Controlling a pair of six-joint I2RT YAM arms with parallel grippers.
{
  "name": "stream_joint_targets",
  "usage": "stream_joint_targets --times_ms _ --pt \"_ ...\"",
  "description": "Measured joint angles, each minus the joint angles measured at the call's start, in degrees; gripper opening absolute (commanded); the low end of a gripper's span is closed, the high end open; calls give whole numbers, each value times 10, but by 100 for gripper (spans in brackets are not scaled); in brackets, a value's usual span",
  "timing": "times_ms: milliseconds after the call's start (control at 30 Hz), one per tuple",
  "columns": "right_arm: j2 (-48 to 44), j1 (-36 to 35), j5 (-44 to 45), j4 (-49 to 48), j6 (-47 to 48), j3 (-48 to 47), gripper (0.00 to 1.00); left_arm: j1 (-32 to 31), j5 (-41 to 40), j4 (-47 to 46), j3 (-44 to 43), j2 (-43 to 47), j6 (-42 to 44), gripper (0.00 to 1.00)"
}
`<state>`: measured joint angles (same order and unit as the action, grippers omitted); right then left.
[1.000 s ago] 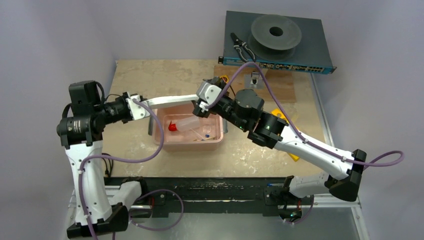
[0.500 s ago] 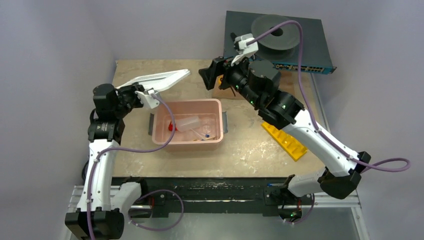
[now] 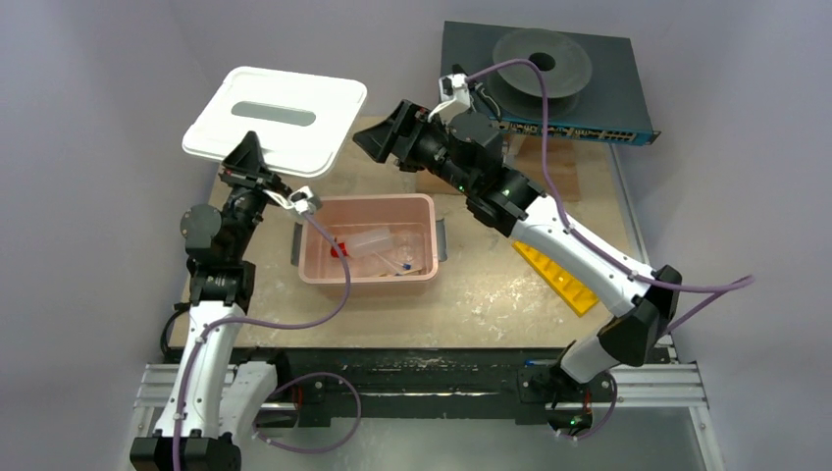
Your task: Organize the chemistry lab equipment
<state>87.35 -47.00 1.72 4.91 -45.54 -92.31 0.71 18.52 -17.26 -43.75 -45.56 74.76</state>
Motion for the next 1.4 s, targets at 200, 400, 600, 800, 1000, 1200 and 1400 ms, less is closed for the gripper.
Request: stream_joint_targets --times_ms 200,400,600,800,1000,1200,1400 --pt "27 17 -23 -74 -54 7 73 0 9 -30 11 14 12 0" --pt "52 20 -37 -128 -90 2 69 -2 23 -41 31 23 36 0" --pt "98 20 -60 -144 -122 -14 59 -17 32 -41 43 23 62 0" --pt "119 20 -71 -153 -163 -14 14 -19 38 -36 43 22 77 20" --pt "99 17 -74 -175 -184 -8 0 -24 43 75 23 20 61 99" --pt "51 42 -78 -177 -198 72 0 -23 39 321 -123 -4 -36 100" --pt "-36 85 -76 -183 -188 179 0 29 118 562 -257 -40 -152 100"
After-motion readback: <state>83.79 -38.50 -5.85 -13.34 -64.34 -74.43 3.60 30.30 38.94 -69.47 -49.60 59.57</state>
